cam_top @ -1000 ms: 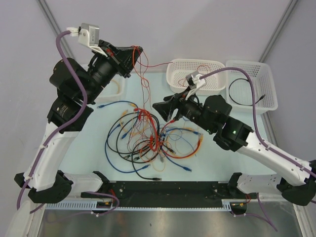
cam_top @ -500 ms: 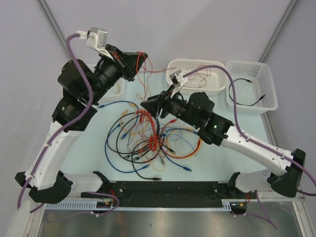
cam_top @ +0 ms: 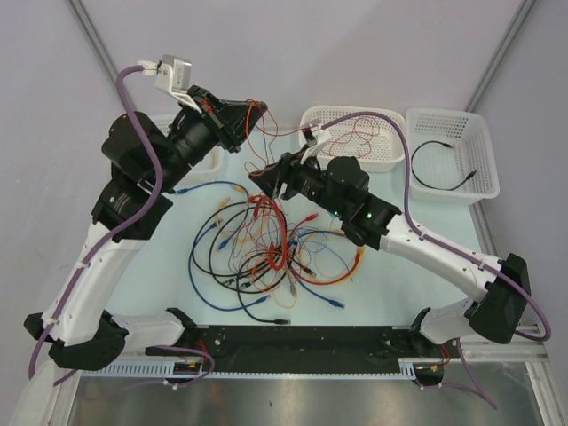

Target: Untangle the cables

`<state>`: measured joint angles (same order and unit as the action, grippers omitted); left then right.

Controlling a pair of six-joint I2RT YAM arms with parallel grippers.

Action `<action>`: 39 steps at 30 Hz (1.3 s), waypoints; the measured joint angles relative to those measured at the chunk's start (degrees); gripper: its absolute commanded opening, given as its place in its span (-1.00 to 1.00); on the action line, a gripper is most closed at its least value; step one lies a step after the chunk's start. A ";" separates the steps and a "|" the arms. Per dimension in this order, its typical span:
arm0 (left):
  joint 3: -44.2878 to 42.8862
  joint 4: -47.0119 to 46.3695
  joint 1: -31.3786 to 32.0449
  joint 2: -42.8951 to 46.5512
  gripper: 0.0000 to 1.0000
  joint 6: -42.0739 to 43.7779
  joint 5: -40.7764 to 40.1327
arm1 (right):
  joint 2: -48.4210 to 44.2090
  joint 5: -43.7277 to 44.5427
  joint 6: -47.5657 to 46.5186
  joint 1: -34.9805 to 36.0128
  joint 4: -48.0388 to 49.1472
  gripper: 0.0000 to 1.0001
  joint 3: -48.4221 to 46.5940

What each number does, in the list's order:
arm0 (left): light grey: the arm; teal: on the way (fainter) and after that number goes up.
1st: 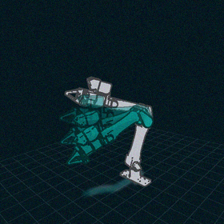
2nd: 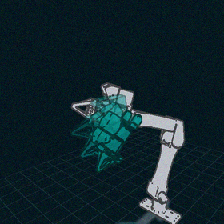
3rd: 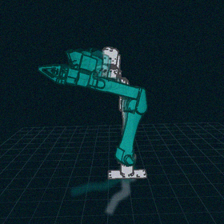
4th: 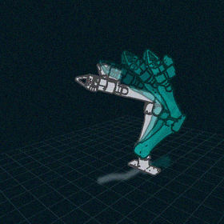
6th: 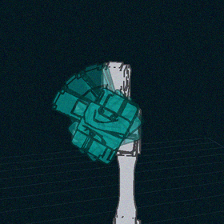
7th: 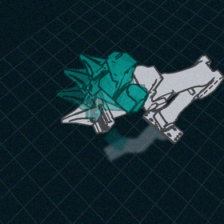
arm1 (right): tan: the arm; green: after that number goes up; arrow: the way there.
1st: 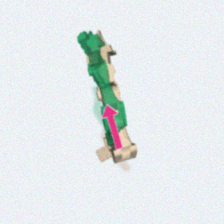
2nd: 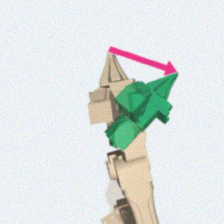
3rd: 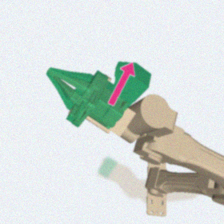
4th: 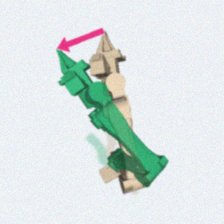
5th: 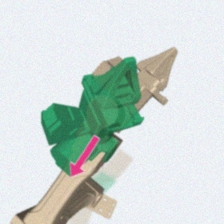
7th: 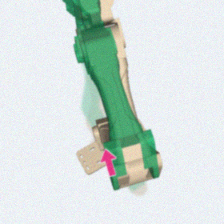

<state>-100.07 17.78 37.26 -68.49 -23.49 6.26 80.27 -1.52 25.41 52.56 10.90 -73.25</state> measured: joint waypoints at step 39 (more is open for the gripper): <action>3.91 0.33 0.00 1.88 -0.66 -2.58 4.28 | 1.03 2.16 -2.05 -0.87 -2.23 -1.00 0.20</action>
<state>-96.16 18.11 37.26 -66.61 -26.06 10.55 81.30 0.64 23.35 51.68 8.67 -73.06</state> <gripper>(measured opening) 0.013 0.026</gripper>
